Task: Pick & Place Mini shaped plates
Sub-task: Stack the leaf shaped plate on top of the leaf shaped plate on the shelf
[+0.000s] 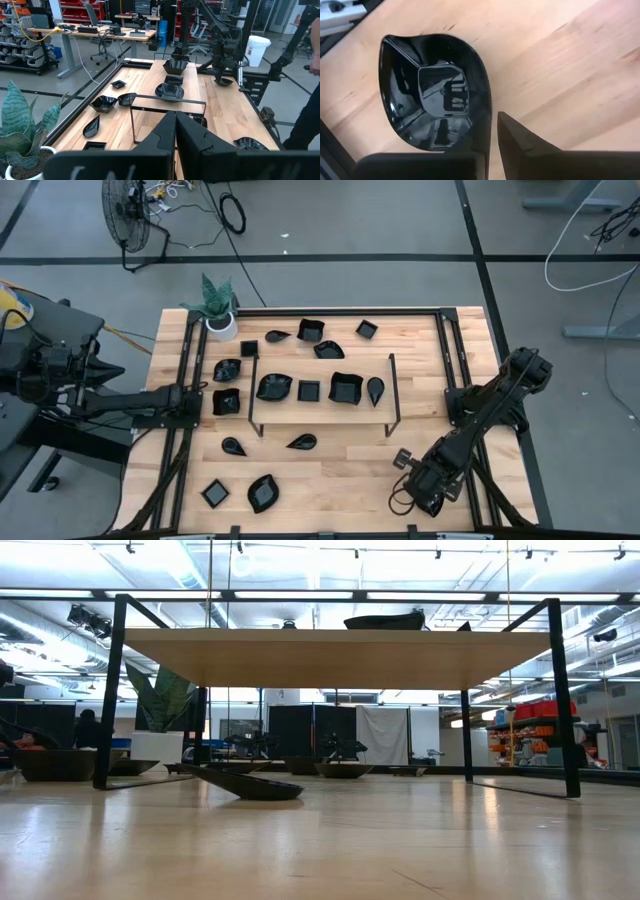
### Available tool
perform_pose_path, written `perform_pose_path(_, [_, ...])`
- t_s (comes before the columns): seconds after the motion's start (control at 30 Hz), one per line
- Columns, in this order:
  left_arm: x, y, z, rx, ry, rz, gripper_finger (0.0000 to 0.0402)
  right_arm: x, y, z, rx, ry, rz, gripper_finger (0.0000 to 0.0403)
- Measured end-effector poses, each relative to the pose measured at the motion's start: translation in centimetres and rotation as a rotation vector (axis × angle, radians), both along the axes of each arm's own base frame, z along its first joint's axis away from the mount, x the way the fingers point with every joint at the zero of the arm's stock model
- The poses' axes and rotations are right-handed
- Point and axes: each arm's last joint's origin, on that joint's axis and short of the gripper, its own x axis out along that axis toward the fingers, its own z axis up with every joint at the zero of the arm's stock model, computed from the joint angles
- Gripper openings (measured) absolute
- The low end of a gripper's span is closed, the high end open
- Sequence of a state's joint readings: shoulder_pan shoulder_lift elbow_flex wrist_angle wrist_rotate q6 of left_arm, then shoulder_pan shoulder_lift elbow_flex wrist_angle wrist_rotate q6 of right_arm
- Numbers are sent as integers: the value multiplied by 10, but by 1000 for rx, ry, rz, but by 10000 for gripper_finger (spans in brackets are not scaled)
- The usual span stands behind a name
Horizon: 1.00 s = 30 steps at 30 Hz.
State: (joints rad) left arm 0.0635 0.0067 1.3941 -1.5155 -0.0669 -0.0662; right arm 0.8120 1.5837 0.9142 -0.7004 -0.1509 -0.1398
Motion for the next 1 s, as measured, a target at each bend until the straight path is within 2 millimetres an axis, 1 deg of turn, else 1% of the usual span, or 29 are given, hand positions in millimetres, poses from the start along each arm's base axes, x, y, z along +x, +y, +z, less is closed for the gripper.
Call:
perform_pose_path(0.17, [0, 0, 0, 0, 0, 0, 18, 2, -4, 5, 30, 5, -18, 36])
perform_pose_path(0.37, [0, 0, 0, 0, 0, 0, 18, 4, -5, 6, 39, -4, -21, 40])
perform_pose_path(0.47, [0, 0, 0, 0, 0, 0, 18, 5, -4, 7, 54, -18, -20, 58])
perform_pose_path(0.77, [0, 0, 0, 0, 0, 0, 18, 7, 1, 7, 88, -46, 1, 138])
perform_pose_path(0.87, [0, 0, 0, 0, 0, 0, 18, 7, 1, 7, 90, -50, 12, 153])
perform_pose_path(1.0, [0, 0, 0, 0, 0, 0, 18, 8, 3, 1, 89, -20, 22, 158])
